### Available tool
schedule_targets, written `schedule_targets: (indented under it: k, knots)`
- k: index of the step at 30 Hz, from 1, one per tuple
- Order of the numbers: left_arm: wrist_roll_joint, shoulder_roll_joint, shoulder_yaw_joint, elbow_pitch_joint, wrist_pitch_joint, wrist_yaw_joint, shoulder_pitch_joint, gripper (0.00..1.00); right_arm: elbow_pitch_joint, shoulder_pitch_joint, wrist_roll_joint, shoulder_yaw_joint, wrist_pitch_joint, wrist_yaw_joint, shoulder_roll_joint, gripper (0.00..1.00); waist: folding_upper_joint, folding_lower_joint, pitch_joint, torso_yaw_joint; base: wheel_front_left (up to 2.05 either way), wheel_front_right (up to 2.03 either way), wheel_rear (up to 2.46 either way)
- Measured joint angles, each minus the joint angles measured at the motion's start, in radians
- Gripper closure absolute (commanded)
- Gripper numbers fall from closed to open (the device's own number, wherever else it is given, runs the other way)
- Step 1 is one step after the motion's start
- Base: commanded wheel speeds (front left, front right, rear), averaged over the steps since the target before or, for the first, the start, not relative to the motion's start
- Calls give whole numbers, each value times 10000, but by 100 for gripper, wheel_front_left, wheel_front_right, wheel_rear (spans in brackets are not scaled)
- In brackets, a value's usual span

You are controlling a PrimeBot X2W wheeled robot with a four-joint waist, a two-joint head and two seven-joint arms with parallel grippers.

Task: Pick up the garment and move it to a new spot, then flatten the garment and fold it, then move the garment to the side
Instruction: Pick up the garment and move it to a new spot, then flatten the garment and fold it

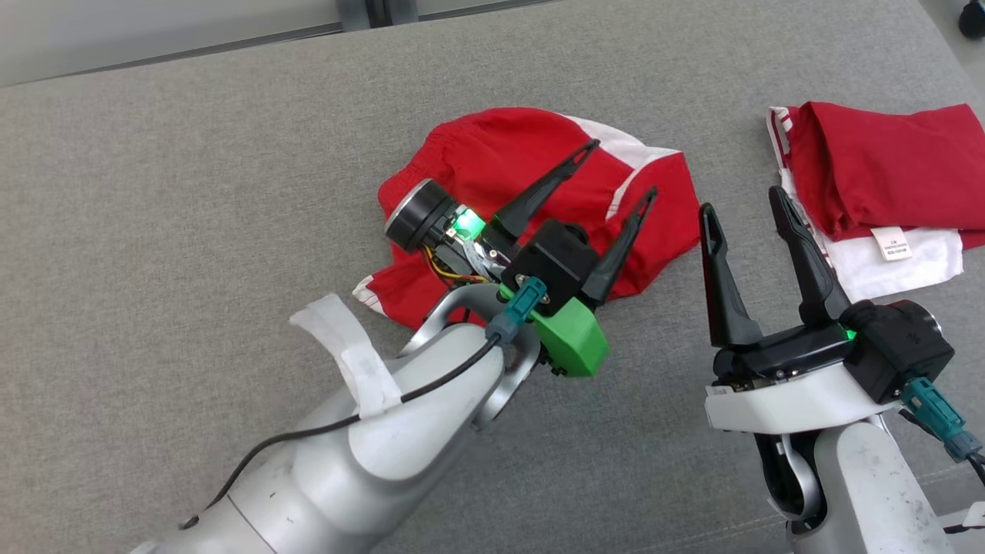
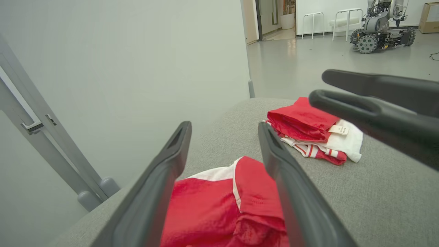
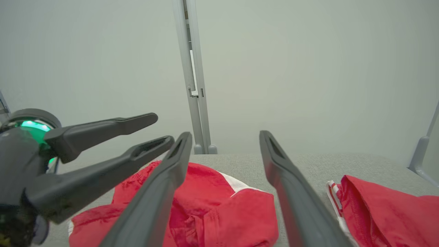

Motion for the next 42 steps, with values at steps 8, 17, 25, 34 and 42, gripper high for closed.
schedule_targets:
  k: [8,17,25,34,42]
  knots:
    - [-600,215,853,732,-767,692,-361,0,2,41,-130,-50,0,0,8,0,0,0,-139,582,0,0,0]
    - [-658,1858,3007,-1166,-1035,934,1732,0,144,298,-481,-284,0,0,8,0,0,0,-470,1576,0,0,0]
    - [140,1942,4491,-2742,-1035,744,4904,0,267,460,-711,-242,0,0,13,0,0,0,-823,2199,0,0,0]
    - [1221,848,5482,-3078,-1035,313,6309,0,405,664,-692,-297,-2,0,12,0,0,0,-1049,2247,0,0,0]
    - [1914,376,5881,-3095,-1035,-224,6318,0,407,662,-761,100,-2,2,-2,0,0,0,-993,2456,0,0,0]
